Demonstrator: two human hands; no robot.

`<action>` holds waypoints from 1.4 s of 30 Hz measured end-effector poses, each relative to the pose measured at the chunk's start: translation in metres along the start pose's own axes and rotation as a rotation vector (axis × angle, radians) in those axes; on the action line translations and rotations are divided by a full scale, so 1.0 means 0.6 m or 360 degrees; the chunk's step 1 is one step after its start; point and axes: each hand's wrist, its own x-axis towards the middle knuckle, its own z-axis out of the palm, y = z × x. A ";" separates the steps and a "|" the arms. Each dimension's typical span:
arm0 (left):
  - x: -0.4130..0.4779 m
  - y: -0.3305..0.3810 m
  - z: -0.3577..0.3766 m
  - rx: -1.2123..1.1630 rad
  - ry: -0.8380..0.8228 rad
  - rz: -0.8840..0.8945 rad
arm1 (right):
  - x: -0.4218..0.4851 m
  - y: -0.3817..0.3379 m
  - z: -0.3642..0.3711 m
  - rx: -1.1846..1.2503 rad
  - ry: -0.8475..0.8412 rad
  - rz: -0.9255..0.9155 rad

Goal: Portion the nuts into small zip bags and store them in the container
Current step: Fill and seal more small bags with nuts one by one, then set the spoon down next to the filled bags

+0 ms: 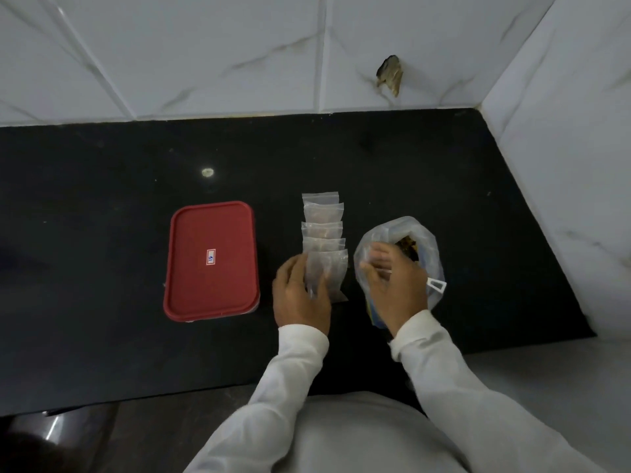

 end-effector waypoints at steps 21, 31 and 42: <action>-0.019 0.133 0.150 -0.0012 -0.0685 -0.0509 | 0.054 0.110 -0.094 -0.1062 -0.0605 -0.0012; -0.036 0.142 0.151 -0.0293 -0.0375 -0.0569 | 0.054 0.120 -0.117 -0.0515 -0.0408 0.0021; -0.034 0.111 0.028 -0.0894 0.0078 -0.0576 | -0.003 -0.012 -0.065 0.0501 -0.0348 0.0060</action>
